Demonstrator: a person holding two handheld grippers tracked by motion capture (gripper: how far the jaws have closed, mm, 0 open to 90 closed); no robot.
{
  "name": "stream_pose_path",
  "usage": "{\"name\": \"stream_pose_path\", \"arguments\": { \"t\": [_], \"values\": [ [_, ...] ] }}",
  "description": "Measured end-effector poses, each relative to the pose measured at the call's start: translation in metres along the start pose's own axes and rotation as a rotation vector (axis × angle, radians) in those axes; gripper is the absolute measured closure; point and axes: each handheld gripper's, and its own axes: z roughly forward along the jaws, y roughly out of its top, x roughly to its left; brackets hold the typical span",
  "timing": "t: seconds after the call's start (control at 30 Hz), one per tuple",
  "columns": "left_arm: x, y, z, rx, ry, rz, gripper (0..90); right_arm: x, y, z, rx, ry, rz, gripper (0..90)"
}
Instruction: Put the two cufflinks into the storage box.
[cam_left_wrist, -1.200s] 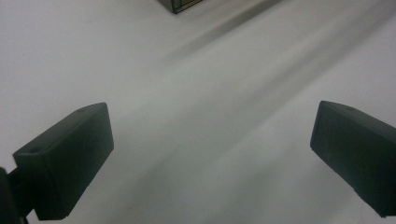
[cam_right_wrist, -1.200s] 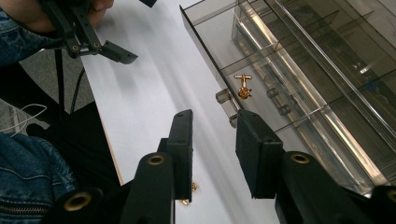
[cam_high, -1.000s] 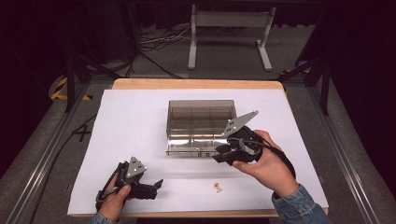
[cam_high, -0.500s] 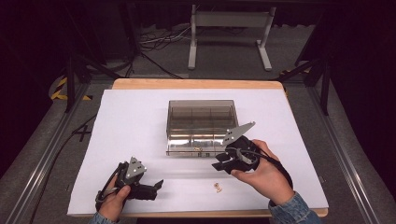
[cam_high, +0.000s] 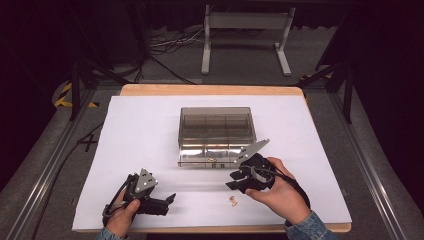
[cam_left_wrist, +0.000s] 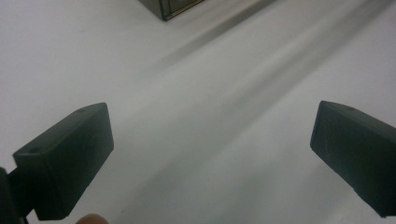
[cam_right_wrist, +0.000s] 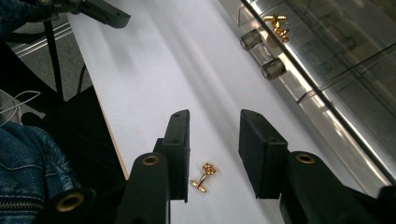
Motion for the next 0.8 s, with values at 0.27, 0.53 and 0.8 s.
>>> {"name": "stream_pose_path", "arguments": {
  "t": [0.27,0.53,0.8],
  "values": [
    [0.0,-0.001,0.0,-0.009,0.019,-0.009,0.1,0.001,-0.008,0.013,0.002,0.012,0.016,63.3],
    [0.0,-0.001,0.0,-0.003,0.024,-0.006,0.1,0.002,-0.018,0.026,0.002,0.025,0.03,62.4],
    [-0.001,-0.002,0.001,-0.006,0.03,-0.005,0.1,0.004,-0.027,0.038,0.02,0.034,0.043,61.8]
  ]
}}
